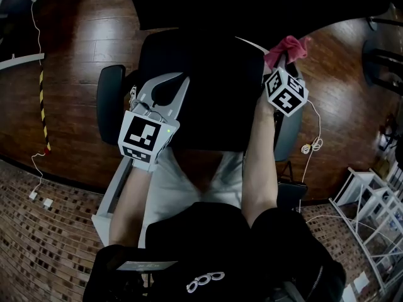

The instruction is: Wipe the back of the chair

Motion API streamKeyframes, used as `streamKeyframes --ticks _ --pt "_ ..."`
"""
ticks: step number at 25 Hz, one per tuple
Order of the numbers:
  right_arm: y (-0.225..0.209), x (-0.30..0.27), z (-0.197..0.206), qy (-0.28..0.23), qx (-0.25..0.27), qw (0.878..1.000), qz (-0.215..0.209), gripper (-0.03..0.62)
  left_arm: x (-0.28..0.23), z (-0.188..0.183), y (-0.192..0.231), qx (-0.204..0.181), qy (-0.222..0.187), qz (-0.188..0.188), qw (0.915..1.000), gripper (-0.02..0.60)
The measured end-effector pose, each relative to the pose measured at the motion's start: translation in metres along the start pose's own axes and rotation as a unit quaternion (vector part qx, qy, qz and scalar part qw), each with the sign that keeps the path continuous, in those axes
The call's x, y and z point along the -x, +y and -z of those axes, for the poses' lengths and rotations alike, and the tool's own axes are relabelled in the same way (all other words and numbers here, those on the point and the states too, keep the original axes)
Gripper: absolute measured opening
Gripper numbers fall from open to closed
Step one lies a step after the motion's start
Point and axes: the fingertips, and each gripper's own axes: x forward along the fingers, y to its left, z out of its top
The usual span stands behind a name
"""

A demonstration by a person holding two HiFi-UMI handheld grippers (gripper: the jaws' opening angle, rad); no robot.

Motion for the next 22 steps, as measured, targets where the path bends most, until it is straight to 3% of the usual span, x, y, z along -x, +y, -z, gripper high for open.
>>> streamKeyframes --ticks 4,10,15,22 --pt "0.016 -0.001 -0.009 -0.010 0.016 1.000 -0.020 0.043 -0.001 -0.001 0.000 -0.001 -0.004 0.000 1.0000 -0.008" --pt "0.100 -0.003 -0.036 -0.032 0.085 0.990 -0.104 0.043 0.005 -0.004 0.003 0.006 -0.010 -0.009 0.9999 -0.008" --pt "0.189 -0.004 -0.059 -0.031 0.143 0.970 -0.195 0.043 0.012 -0.013 0.008 0.019 -0.014 -0.022 0.9995 -0.008" --pt "0.289 0.011 -0.097 -0.074 0.225 0.934 -0.267 0.043 0.022 -0.018 0.024 0.021 -0.039 -0.020 0.9988 -0.008"
